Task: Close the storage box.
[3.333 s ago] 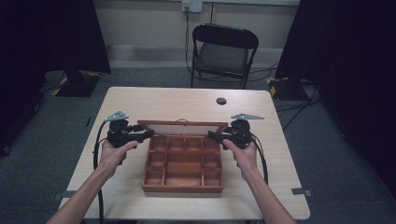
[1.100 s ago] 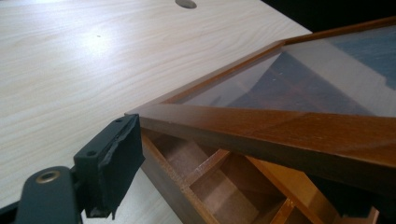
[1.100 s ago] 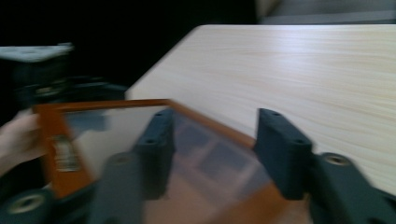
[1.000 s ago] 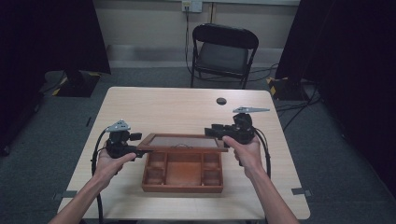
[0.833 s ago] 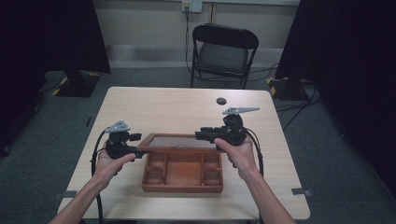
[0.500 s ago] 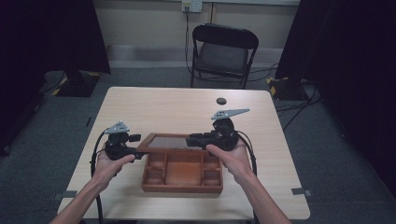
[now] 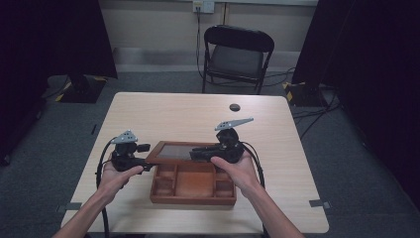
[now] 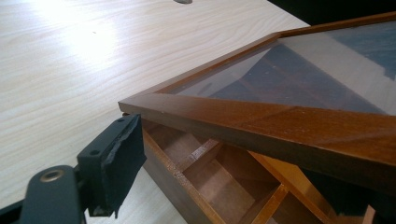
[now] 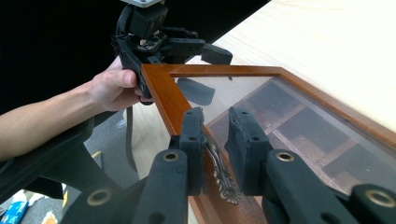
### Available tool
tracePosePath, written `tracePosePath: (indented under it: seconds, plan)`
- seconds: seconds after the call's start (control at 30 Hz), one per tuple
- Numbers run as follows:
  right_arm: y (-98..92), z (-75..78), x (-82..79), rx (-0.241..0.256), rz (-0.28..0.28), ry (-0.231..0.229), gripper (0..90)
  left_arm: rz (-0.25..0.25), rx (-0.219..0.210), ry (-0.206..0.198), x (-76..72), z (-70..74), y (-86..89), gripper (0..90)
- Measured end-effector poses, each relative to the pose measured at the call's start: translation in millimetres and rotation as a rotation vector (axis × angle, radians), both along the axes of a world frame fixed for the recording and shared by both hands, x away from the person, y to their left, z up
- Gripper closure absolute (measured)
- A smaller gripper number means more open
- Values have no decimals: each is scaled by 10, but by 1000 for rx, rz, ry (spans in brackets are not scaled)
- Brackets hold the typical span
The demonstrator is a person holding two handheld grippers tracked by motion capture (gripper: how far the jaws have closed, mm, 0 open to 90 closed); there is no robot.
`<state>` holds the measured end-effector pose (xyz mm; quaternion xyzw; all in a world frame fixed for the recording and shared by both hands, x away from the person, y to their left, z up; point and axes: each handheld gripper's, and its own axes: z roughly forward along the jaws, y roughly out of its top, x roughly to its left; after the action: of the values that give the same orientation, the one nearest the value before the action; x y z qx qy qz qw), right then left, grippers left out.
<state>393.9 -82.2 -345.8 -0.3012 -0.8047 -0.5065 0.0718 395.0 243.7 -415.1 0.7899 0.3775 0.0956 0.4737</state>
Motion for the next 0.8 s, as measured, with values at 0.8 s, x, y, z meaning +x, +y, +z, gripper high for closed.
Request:
tracePosePath:
  seconds: [0.8]
  plan:
    - [-36, -104, 26, -30, 57, -36, 810, -16, -11, 12, -3, -32, -61, 180]
